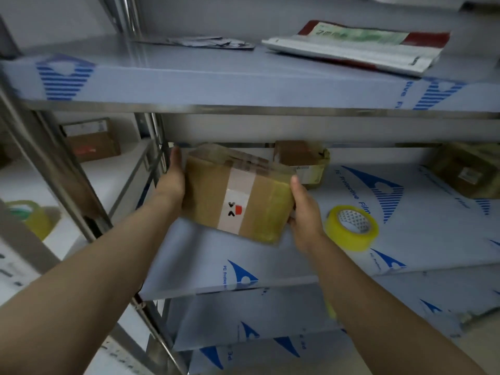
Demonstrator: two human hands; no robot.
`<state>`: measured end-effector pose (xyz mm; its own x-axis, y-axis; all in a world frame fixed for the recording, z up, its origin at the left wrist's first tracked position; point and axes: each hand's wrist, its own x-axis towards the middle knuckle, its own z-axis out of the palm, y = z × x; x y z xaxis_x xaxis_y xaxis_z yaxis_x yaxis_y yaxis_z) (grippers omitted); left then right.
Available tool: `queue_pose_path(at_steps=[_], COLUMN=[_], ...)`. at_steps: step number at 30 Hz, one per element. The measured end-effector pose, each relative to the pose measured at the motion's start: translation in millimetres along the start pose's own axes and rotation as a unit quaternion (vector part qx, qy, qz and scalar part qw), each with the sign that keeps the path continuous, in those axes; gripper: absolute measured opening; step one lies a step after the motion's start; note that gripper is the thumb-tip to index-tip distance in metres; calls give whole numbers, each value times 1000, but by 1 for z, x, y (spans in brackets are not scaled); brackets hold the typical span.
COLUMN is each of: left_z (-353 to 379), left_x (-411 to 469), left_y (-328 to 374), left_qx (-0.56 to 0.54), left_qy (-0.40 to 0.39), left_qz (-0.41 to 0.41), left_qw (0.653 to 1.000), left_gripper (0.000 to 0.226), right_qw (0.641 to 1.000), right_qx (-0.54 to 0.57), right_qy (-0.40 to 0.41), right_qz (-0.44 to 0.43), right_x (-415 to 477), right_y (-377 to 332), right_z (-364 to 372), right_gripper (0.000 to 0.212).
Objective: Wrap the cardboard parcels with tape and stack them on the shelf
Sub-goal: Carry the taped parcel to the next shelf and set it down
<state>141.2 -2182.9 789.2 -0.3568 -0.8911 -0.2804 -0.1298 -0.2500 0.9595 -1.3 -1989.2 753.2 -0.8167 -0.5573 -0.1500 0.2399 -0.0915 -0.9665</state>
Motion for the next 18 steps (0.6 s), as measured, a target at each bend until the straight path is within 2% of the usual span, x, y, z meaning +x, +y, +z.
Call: queue_pose_path(at_steps=[3,4,7,9,11,15,18], left_z=[8,9,12,15,21,38,55], left_x=[-15,-14,-8,-6,-4,-6,-17], left_y=[3,2,-1,-3,-5,-7,-2], left_qx=[-3,3,-1,-33,-44,-22,-50], left_qy=[-83,-112,-168,-195,-231,-298,-333], left_qz=[38,41,51,52,54,64,79], left_qw=[996,993,985,979,971,952,938], left_gripper=[58,50,35,21,16,19,23], right_qw=[998,997,997,996,994,988,982], right_qx=[56,69,39,22,13,17,21], right_qy=[19,22,20,31,48,93,127], right_qz=[-19,-28,-62,-80,-96,-121,-137], right_x=[-2,-3,-8,-12,-17,-28,-37], right_y=[-4,-7,-14,-13,-13,-12,-14], right_z=[-3,-6,-15,-23,-31,-48,-66], right_gripper=[21,18,40,43,40,40,38])
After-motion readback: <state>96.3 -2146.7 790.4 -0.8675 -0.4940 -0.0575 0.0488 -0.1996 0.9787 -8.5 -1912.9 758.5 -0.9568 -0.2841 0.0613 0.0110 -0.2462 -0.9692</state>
